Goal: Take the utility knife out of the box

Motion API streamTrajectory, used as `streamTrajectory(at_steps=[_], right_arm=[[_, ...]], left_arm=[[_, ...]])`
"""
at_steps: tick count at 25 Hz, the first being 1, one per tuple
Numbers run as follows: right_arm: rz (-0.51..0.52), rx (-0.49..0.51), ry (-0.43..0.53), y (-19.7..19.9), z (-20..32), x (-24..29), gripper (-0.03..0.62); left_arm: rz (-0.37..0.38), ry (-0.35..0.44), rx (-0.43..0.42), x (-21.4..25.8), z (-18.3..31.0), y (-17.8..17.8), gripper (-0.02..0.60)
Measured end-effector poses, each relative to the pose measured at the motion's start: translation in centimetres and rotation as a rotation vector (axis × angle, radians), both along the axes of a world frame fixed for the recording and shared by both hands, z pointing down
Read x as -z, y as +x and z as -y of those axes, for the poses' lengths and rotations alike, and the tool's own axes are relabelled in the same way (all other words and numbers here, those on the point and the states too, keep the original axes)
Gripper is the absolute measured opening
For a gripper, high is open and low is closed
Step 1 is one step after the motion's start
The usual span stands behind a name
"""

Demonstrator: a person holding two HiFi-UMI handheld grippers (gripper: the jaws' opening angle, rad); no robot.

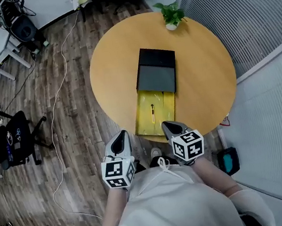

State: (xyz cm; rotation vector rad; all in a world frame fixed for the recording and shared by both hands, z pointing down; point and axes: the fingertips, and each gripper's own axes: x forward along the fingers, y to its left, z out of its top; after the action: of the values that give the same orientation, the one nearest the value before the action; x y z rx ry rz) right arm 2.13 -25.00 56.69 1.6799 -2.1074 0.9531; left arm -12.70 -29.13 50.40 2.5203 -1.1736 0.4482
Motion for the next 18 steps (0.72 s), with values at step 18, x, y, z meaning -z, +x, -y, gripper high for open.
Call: streamTrajectory(at_steps=[18], right_arm=[[-0.064, -0.393, -0.195, -1.0, 6.0, -5.1, 0.002]], left_arm=[[0.007, -0.117, -0.501, -3.2, 10.5, 3.3, 0.005]])
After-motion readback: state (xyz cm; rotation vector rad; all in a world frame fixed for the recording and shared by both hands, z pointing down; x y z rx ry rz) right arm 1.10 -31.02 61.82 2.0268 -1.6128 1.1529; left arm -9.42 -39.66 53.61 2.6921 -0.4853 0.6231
